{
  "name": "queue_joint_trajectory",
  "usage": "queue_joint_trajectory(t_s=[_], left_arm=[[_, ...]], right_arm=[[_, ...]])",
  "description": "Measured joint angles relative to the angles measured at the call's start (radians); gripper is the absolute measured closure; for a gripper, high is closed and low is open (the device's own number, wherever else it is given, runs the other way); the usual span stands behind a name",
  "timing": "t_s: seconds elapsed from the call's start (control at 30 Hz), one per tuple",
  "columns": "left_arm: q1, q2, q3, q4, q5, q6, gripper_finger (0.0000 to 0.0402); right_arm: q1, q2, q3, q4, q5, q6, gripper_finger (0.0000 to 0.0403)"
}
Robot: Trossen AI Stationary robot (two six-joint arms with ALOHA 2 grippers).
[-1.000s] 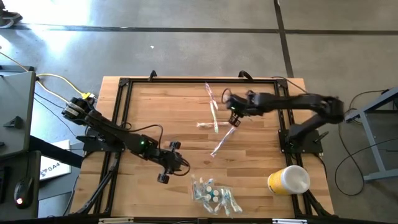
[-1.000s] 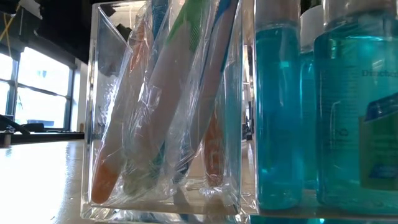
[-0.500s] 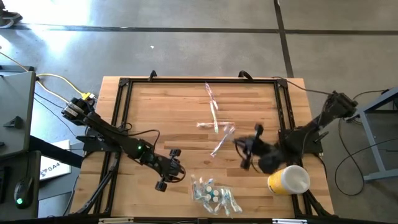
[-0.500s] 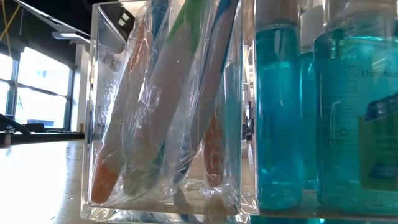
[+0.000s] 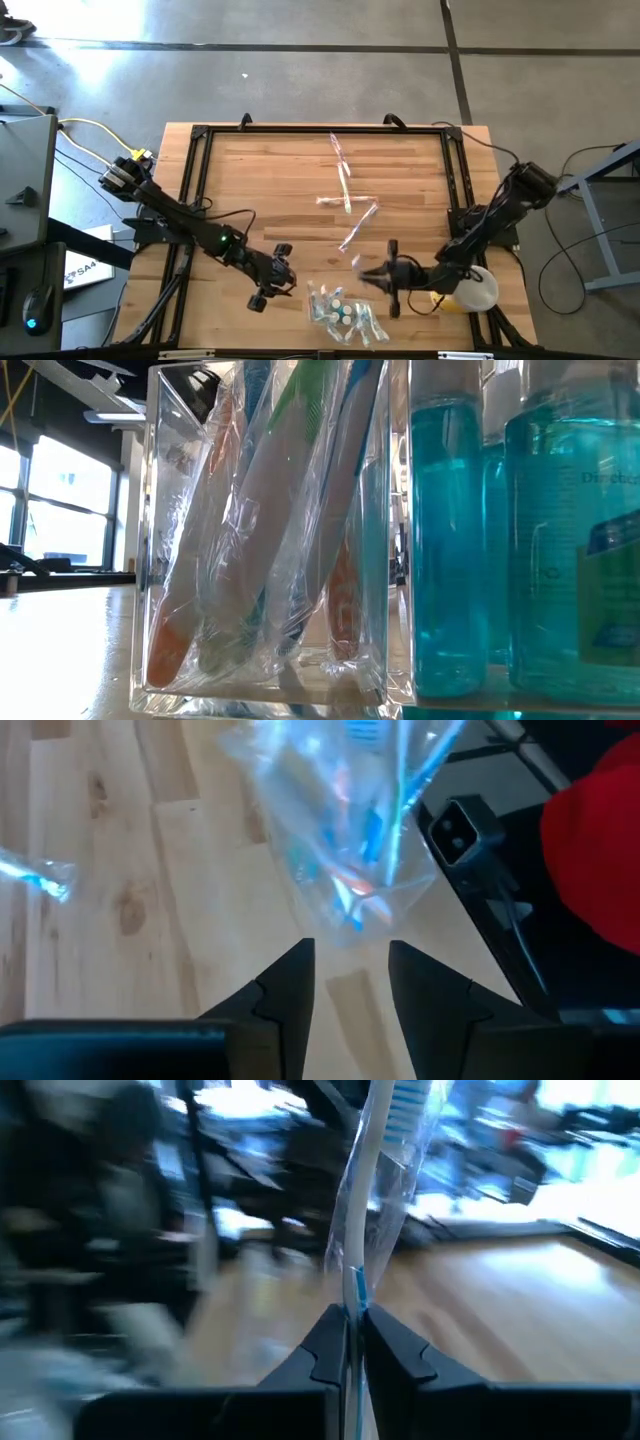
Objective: Pick & Place toothbrushing station
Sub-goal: Put the blue toothbrush into the transparent organizer
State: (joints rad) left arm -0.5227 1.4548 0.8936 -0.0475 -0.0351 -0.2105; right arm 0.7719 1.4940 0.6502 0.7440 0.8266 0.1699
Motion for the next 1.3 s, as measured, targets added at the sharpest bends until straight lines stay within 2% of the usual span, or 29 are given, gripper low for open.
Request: queue_joint_trajectory(t_s=[0.1, 0.2, 0.37, 0.8, 1.03, 1.3], left_arm=[[-0.017, 0.0, 0.0, -0.001, 0.0, 0.023, 0.0277], [-0.029, 0.0, 0.0, 0.002, -0.001, 0.04, 0.0277], [-0.047, 0.0, 0.0, 0.011, 0.0, 0.057, 0.0277], [-0.081, 0.0, 0.0, 0.028, -0.001, 0.083, 0.0277], [-0.08, 0.0, 0.0, 0.044, -0.002, 0.083, 0.0277], [-0.08, 0.0, 0.0, 0.055, -0.009, 0.093, 0.0277]], right_arm=[[0.018, 0.043, -0.025, 0.2, -0.111, -0.107, 0.039], [0.026, 0.069, -0.03, 0.289, -0.163, -0.121, 0.039], [0.018, 0.094, -0.029, 0.31, -0.253, -0.079, 0.039], [0.026, 0.109, -0.028, 0.313, -0.309, -0.067, 0.0389], [0.025, 0.109, -0.029, 0.248, -0.319, -0.069, 0.0389], [-0.04, 0.102, -0.032, 0.277, -0.523, -0.082, 0.0389]])
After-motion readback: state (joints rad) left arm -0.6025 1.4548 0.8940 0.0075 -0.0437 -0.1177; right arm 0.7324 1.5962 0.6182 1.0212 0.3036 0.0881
